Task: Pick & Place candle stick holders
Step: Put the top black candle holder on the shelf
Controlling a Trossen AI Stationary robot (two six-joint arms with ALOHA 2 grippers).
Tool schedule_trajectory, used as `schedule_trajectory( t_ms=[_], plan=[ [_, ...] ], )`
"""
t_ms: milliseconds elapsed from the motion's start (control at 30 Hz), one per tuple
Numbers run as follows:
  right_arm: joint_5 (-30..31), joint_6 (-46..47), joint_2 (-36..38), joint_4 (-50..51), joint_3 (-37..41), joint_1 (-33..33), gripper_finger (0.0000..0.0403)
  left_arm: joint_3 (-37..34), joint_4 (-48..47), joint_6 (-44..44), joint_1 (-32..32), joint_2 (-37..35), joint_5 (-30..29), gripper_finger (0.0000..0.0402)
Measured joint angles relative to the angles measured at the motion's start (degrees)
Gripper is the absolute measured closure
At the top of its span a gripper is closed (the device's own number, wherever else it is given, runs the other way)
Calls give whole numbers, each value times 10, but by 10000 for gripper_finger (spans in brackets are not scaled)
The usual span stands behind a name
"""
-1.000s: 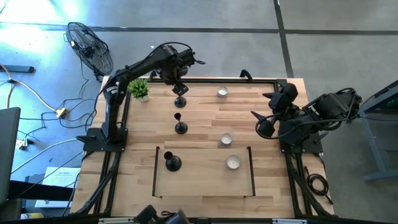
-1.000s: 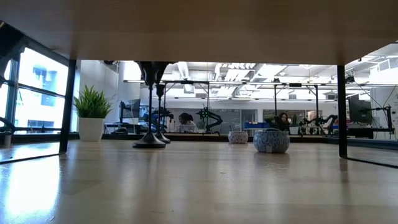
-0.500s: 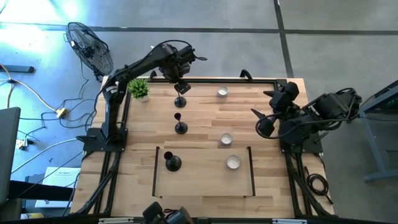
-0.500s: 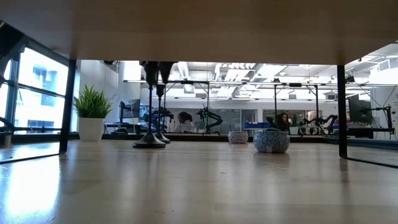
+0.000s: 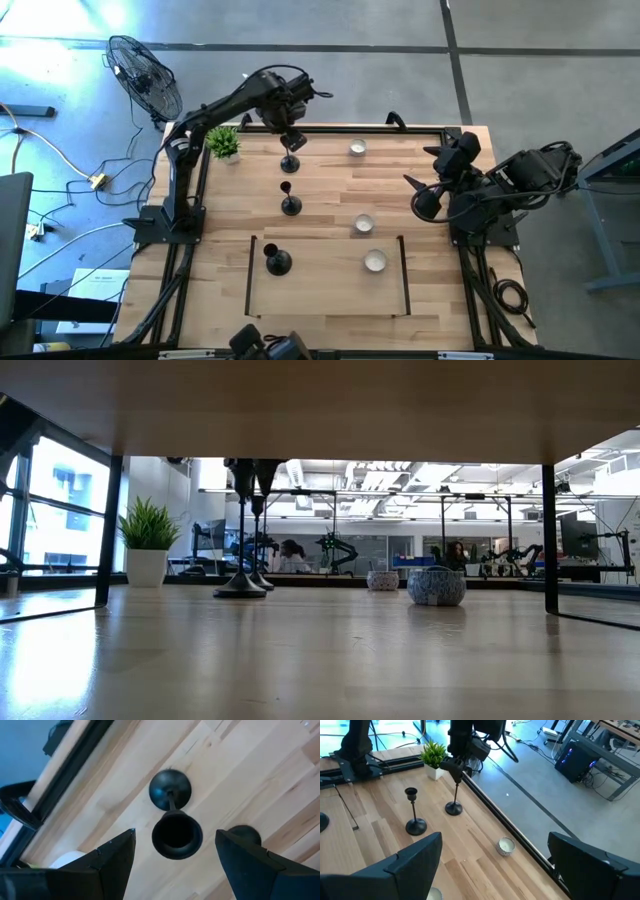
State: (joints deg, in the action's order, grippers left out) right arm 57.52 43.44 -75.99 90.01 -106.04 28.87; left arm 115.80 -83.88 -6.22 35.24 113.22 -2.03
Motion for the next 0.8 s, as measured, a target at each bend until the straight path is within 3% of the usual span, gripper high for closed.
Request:
schedule_trajectory(
  t_ms=[433, 800],
  plan=[
    [3, -10, 0, 0, 0, 0, 45, -39, 65, 4, 0, 1, -4, 133],
    [-3, -10, 0, 0, 0, 0, 45, -39, 41, 4, 0, 1, -5, 133]
  ],
)
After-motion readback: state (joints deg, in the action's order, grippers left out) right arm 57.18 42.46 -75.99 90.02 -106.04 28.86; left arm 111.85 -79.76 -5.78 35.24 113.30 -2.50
